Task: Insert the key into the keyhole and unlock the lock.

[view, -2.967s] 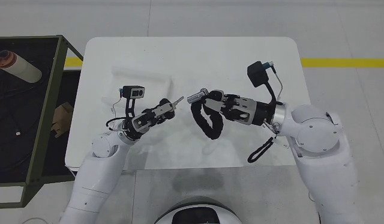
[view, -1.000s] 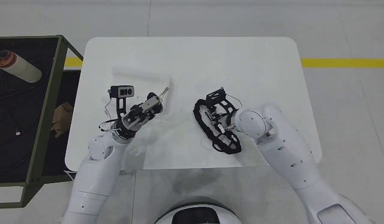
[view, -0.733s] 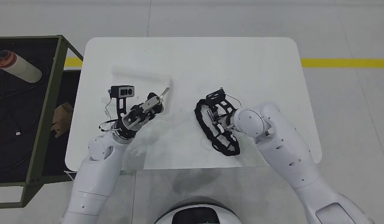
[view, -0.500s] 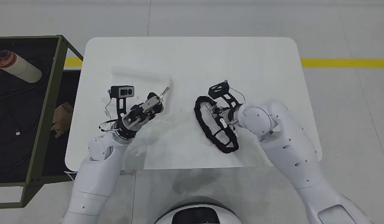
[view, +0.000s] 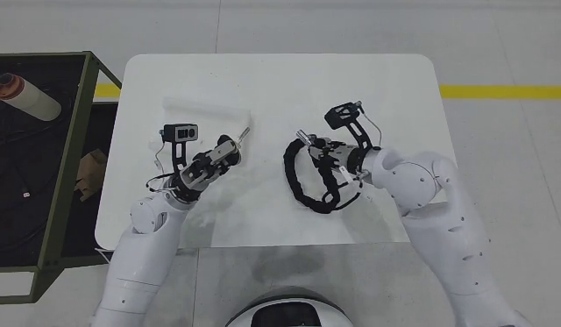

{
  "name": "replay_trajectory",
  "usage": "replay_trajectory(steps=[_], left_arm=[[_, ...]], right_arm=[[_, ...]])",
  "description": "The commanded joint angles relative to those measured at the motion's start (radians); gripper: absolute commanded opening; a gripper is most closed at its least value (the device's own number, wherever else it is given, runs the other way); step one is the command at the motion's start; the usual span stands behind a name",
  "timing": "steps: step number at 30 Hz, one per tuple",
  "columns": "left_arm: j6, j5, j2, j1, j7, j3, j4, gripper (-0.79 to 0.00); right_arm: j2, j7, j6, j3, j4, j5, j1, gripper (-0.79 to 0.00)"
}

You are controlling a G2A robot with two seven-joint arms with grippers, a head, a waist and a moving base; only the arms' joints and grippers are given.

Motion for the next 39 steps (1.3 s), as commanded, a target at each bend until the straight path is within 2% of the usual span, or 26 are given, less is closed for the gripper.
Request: replay_trajectory(steps=[1, 3, 5, 6, 10, 13, 15, 17, 20, 22, 25, 27, 39], left_arm=[[-0.001, 0.000, 0.000, 0.002, 0.000, 0.001, -0.001, -0.785], [-0.001, 0.004, 0.000, 0.001, 0.000, 0.002, 0.000, -0.785], [-0.003, 0.006, -0.001, 0.000, -0.002, 0.005, 0.003, -0.785], [-0.005, 0.006, -0.001, 0.000, -0.001, 0.006, 0.005, -0.785], [-0.008, 0.002, -0.001, -0.005, -0.005, 0.009, 0.013, -0.785], [-0.002, -0.005, 0.001, -0.005, -0.015, 0.004, 0.008, -0.785], [0.030, -0.020, 0.005, -0.009, -0.045, -0.005, -0.008, -0.785], [0.098, -0.060, 0.011, -0.010, -0.091, -0.018, -0.022, -0.785], [0.252, -0.130, 0.023, -0.019, -0.172, -0.054, -0.034, -0.785], [0.369, -0.166, 0.031, -0.025, -0.224, -0.073, -0.040, -0.785], [0.424, -0.124, 0.043, -0.038, -0.269, -0.114, -0.041, -0.785], [0.517, -0.158, 0.046, -0.042, -0.294, -0.107, -0.030, -0.785], [0.517, -0.158, 0.046, -0.042, -0.294, -0.107, -0.030, -0.785]], right_arm=[[0.000, 0.000, 0.000, 0.000, 0.000, 0.000, 0.000, -0.785], [-0.002, -0.123, -0.023, 0.018, -0.033, 0.020, -0.028, -0.785], [0.003, -0.194, -0.062, 0.032, -0.072, -0.051, -0.042, -0.785], [0.002, -0.239, -0.070, 0.039, -0.089, -0.035, -0.057, -0.785], [0.004, -0.323, -0.106, 0.066, -0.113, 0.009, -0.094, -0.785], [0.003, -0.363, -0.136, 0.088, -0.085, 0.123, -0.101, -0.785], [0.001, -0.377, -0.187, 0.100, -0.057, 0.275, -0.106, -0.785], [0.000, -0.358, -0.248, 0.120, -0.019, 0.453, -0.102, -0.785], [0.003, -0.271, -0.324, 0.143, 0.032, 0.708, -0.088, -0.785], [0.005, -0.212, -0.344, 0.155, 0.064, 0.837, -0.076, -0.785], [0.005, -0.130, -0.362, 0.147, 0.100, 1.018, -0.063, -0.785], [0.005, -0.065, -0.365, 0.132, 0.124, 1.113, -0.044, -0.785], [0.005, -0.050, -0.383, 0.130, 0.133, 1.127, -0.034, -0.785]])
